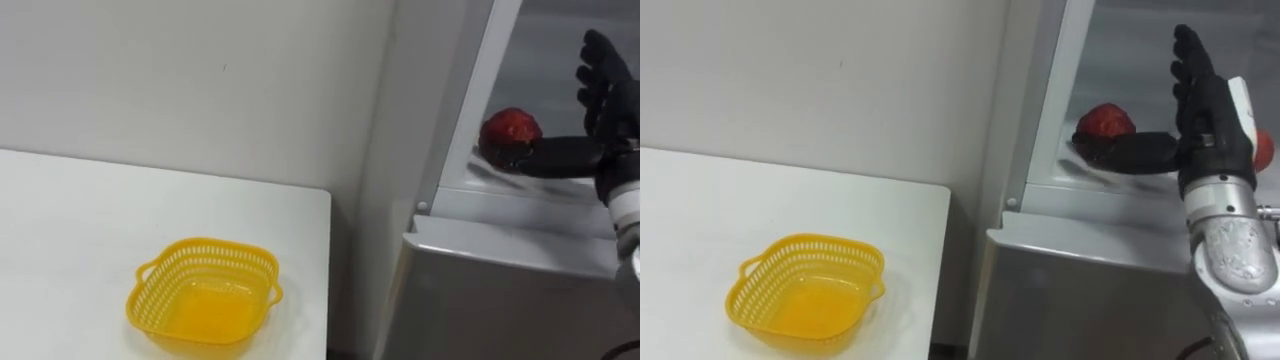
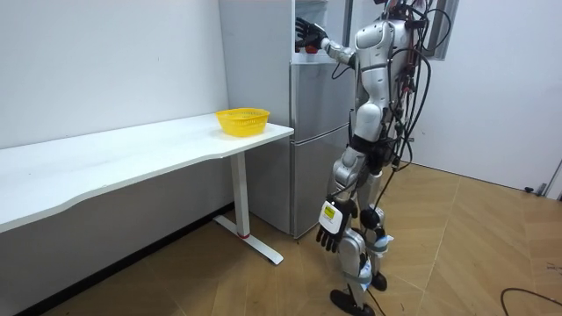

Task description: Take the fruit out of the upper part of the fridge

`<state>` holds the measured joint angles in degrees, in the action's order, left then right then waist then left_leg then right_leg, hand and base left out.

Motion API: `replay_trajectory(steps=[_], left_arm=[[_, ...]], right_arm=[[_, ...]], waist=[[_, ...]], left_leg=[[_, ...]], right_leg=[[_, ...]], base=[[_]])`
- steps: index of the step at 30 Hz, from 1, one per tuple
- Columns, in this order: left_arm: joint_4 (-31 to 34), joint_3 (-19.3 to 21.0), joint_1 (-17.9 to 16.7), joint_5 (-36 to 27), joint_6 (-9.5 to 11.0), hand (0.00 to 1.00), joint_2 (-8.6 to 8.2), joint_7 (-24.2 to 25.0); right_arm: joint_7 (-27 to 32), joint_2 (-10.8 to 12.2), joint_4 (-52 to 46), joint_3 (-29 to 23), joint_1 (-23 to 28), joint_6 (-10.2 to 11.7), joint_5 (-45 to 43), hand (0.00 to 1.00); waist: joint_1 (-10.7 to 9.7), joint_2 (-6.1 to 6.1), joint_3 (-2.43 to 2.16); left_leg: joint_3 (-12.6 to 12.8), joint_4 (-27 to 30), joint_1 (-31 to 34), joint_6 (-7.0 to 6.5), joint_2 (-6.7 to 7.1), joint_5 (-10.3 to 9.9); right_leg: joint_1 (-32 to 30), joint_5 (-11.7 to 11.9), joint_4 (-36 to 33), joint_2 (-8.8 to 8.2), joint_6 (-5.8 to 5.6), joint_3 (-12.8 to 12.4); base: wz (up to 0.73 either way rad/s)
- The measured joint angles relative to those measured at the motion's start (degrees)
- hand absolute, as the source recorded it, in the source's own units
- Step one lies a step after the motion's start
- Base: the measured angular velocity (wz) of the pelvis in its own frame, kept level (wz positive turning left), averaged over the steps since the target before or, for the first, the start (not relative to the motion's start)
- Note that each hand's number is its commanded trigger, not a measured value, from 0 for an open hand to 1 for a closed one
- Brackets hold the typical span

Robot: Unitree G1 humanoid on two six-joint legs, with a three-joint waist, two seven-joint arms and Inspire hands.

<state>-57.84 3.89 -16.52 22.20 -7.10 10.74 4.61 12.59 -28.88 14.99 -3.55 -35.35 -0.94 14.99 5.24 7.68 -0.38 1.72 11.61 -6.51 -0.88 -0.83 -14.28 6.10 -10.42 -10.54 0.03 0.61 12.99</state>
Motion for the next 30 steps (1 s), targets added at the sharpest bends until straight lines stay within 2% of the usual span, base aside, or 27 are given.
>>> replay_trajectory(steps=[5, 8, 13, 17, 24, 29, 30], left_arm=[[0.68, 0.44, -0.03, -0.04, -0.49, 0.00, 0.41, -0.01], [1.00, 0.45, -0.11, -0.04, -0.67, 0.00, 0.55, 0.18], [0.98, 0.48, -0.06, -0.06, -0.95, 0.00, 0.96, 0.87], [0.99, 0.48, 0.15, -0.07, -0.96, 0.00, 1.04, 0.86], [0.99, 0.52, 0.32, -0.06, -1.08, 0.00, 1.10, 1.08], [0.95, 1.61, 0.81, -0.01, -1.32, 0.00, 1.31, 1.11], [0.91, 1.67, 0.82, -0.01, -1.42, 0.00, 1.37, 1.11]], right_arm=[[-2.03, -1.07, 3.19, 0.17, -0.19, -1.77, 0.51, 0.00], [-3.33, -1.33, 4.18, 0.17, -0.27, -2.13, 0.58, 0.00], [-4.39, -1.44, 7.39, 0.22, -1.95, -2.25, 1.08, 0.00], [-5.88, -3.78, 7.70, 2.14, -2.13, -2.24, 2.55, 0.00], [-8.69, -4.47, 8.24, 3.13, -2.74, -2.25, 3.94, 0.00], [-12.69, -4.77, 17.25, 4.61, -6.48, -2.29, 4.87, 0.00], [-13.13, -4.78, 18.22, 4.61, -6.69, -2.29, 4.71, 0.05]], waist=[[0.29, 1.84, 0.07], [1.01, 2.24, 0.20], [1.19, 2.35, 0.21], [1.47, 2.24, 0.28], [1.50, 2.31, 0.28], [1.44, 2.50, 0.25], [1.40, 2.51, 0.25]], left_leg=[[-0.51, 0.12, -0.14, 0.07, -0.06, 0.06], [-0.49, 0.20, -0.02, 0.07, 0.00, 0.06], [-0.61, 0.30, 0.31, 0.07, 0.06, 0.06], [-0.79, 0.47, 0.44, 0.06, 0.10, 0.06], [-0.76, 0.61, 0.58, 0.06, 0.08, 0.06], [-0.81, 1.09, 0.84, 0.07, 0.07, 0.06], [-0.81, 1.10, 0.84, 0.07, 0.07, 0.06]], right_leg=[[0.45, 0.00, 0.02, 0.01, 0.00, 0.49], [0.38, 0.00, 0.03, -0.04, 0.00, 0.51], [0.42, 0.00, 0.02, -0.10, 0.00, 0.62], [0.39, 0.00, 0.01, -0.13, 0.00, 0.66], [0.01, 0.00, 0.02, -0.11, 0.01, 0.50], [0.03, 0.05, 0.02, -0.11, 0.09, 0.38], [0.04, 0.06, 0.02, -0.12, 0.10, 0.53]], base=[[0.07], [0.00], [0.01], [0.02], [0.00], [0.00], [0.00]])
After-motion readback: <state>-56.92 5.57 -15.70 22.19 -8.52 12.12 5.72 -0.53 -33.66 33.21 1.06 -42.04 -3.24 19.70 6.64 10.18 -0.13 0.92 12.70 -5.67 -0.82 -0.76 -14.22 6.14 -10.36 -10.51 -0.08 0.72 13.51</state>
